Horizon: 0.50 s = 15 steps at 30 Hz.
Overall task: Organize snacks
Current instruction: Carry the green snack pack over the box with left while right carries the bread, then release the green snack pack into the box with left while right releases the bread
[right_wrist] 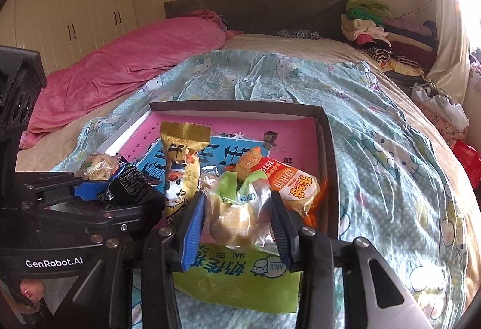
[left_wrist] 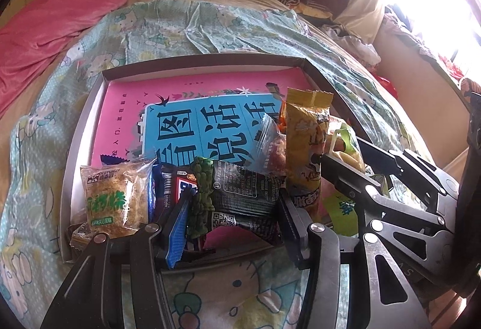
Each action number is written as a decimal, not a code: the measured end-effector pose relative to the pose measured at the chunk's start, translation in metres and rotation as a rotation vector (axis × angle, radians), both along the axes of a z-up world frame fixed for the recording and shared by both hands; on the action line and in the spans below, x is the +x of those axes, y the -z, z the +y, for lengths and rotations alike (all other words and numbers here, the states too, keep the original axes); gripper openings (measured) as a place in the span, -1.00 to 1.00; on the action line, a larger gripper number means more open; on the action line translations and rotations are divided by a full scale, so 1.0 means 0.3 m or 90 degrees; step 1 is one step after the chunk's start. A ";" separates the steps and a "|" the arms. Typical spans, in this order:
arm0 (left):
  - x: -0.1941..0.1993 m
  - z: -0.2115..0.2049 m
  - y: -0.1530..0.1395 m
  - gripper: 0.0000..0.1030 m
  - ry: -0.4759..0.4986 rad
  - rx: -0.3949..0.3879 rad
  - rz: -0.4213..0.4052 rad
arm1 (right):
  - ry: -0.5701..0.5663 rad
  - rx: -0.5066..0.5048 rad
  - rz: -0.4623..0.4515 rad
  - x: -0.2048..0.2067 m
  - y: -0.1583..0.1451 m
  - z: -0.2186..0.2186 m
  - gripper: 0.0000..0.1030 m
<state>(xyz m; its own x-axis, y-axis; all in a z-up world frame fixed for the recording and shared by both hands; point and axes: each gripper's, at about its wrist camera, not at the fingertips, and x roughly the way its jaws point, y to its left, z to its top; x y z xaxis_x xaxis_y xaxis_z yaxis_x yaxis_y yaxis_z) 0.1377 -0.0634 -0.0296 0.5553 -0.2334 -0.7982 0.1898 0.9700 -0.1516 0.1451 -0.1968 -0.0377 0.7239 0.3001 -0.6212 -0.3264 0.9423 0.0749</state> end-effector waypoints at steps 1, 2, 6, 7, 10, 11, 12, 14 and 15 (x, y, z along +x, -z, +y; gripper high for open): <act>0.000 0.000 0.000 0.07 0.000 -0.001 0.000 | 0.000 0.001 -0.001 -0.002 -0.001 -0.001 -0.16; 0.001 0.000 0.000 0.07 0.000 0.000 0.000 | 0.000 0.003 -0.001 -0.004 -0.003 -0.003 -0.16; 0.002 -0.001 0.001 0.07 0.000 0.001 0.000 | 0.001 0.011 -0.004 -0.012 -0.011 -0.011 -0.16; 0.002 -0.001 0.001 0.07 0.001 0.001 0.000 | 0.001 0.011 -0.003 -0.014 -0.010 -0.012 -0.16; 0.004 -0.002 0.003 0.07 0.000 0.002 0.000 | 0.001 0.011 0.001 -0.016 -0.008 -0.015 -0.16; 0.003 -0.002 0.003 0.07 -0.001 0.003 0.000 | 0.001 0.011 0.002 -0.017 -0.008 -0.016 -0.16; 0.002 -0.002 0.002 0.07 -0.001 0.003 0.000 | 0.001 0.012 0.004 -0.018 -0.007 -0.017 -0.16; 0.001 -0.004 0.003 0.07 -0.001 0.004 0.000 | 0.001 0.012 0.006 -0.023 -0.007 -0.021 -0.16; 0.001 -0.004 0.002 0.07 -0.001 0.003 0.000 | 0.001 0.013 0.006 -0.026 -0.008 -0.023 -0.16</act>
<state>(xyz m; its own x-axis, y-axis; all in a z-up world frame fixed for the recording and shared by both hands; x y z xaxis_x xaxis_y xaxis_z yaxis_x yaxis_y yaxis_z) 0.1380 -0.0646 -0.0302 0.5559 -0.2294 -0.7990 0.1890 0.9709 -0.1473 0.1373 -0.2037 -0.0353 0.7184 0.3112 -0.6221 -0.3241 0.9411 0.0966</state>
